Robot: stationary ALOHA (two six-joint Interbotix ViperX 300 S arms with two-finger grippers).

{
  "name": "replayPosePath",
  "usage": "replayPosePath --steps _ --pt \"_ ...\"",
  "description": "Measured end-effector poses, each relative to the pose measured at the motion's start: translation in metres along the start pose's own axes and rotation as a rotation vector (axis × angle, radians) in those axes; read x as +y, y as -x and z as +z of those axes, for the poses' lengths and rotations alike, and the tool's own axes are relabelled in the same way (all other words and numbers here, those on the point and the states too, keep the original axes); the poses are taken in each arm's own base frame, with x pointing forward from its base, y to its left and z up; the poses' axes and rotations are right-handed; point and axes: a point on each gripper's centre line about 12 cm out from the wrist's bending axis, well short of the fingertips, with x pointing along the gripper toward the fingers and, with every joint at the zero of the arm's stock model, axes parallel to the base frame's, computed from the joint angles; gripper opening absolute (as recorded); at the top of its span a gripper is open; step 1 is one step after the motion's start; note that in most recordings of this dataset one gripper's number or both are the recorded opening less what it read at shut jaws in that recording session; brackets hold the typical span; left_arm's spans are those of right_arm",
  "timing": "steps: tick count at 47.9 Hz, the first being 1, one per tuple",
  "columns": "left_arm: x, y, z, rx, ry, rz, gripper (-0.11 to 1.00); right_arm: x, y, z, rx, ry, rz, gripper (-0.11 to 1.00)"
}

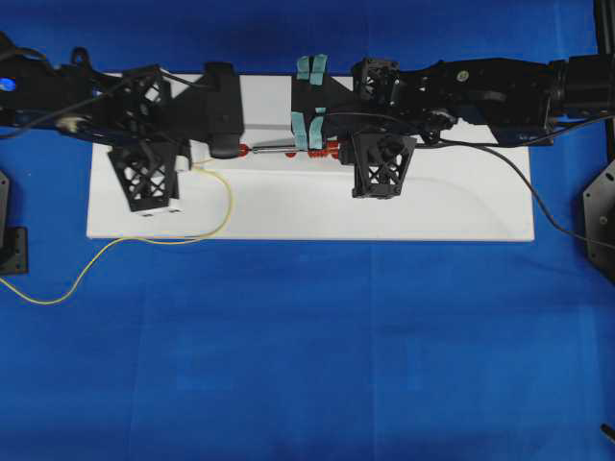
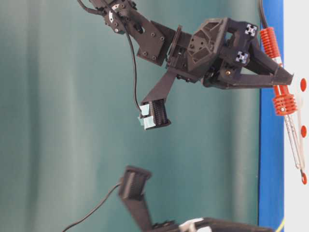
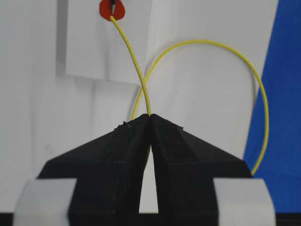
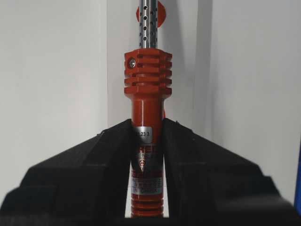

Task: Touch the tip of the soldering iron to the tip of the solder at the mark.

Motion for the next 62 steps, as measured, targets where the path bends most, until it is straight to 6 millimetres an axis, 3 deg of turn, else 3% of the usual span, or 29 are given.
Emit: replayPosePath --steps 16,29,36,49,62 --pt "0.0 0.039 -0.02 -0.069 0.009 0.004 0.02 0.0 0.0 0.0 0.0 0.005 -0.003 0.06" --pt "-0.001 0.041 -0.022 -0.08 0.014 0.004 0.02 -0.001 0.002 0.003 -0.01 0.004 -0.005 0.06" --pt "-0.001 0.041 -0.022 -0.08 0.02 0.004 0.02 0.0 0.025 0.006 -0.062 0.002 -0.008 0.06" --pt "-0.001 0.041 -0.023 -0.083 0.028 0.004 0.02 0.002 0.064 -0.02 -0.11 -0.015 -0.009 0.06" --pt "-0.001 0.041 -0.023 -0.08 0.029 0.003 0.02 0.001 0.08 -0.053 -0.109 -0.062 -0.012 0.06"
